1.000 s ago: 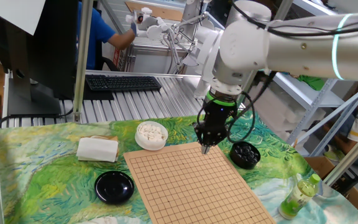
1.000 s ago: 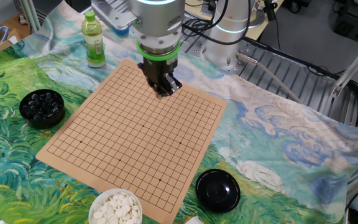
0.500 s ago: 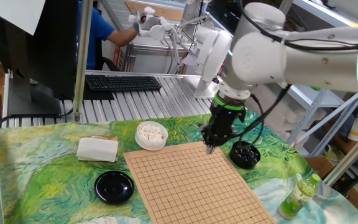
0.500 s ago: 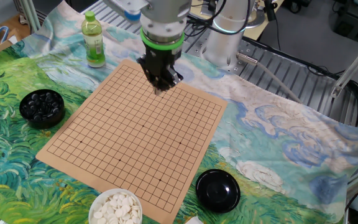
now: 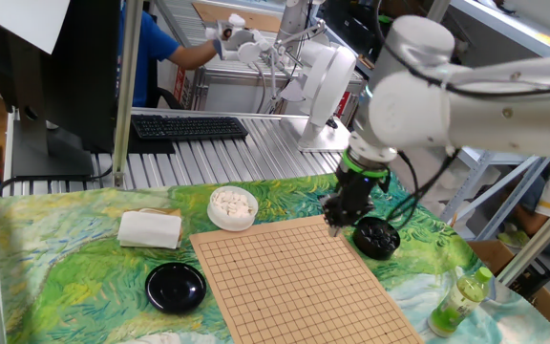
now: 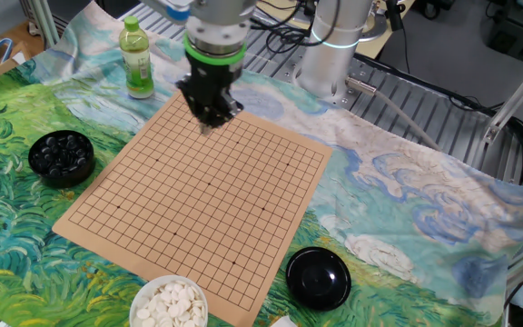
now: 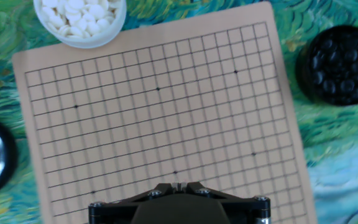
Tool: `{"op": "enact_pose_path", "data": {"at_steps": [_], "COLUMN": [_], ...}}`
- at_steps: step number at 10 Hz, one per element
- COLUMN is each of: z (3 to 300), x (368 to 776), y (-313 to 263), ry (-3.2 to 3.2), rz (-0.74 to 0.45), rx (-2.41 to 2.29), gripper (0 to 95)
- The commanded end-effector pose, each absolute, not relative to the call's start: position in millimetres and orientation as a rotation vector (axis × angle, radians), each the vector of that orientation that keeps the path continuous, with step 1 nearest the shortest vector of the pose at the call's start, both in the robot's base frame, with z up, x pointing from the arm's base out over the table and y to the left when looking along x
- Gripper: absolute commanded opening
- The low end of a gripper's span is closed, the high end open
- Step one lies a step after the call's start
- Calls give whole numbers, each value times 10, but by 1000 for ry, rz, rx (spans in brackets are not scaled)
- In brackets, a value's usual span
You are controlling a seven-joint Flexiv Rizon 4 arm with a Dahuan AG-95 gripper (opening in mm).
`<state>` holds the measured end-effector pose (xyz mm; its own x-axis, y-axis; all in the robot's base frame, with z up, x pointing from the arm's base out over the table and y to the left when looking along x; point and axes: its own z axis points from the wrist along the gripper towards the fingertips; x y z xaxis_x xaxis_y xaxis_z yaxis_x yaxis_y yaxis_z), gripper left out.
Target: Play the first move as black on the 3-4 point in the upper right corner of the Go board
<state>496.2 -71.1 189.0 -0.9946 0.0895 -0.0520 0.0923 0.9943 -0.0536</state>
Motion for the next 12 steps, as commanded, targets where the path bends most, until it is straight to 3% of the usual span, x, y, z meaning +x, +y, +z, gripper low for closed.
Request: {"op": "enact_pose_path", "data": {"at_steps": [1, 5, 12], "z": [1833, 1954, 2027], "x": [4983, 5269, 5701], "y": [-843, -1104, -1664], "ry": [3057, 3087, 3167], "rz": [-93, -190, -94], "rx": [103, 20, 70], "gripper": [0, 0, 0]}}
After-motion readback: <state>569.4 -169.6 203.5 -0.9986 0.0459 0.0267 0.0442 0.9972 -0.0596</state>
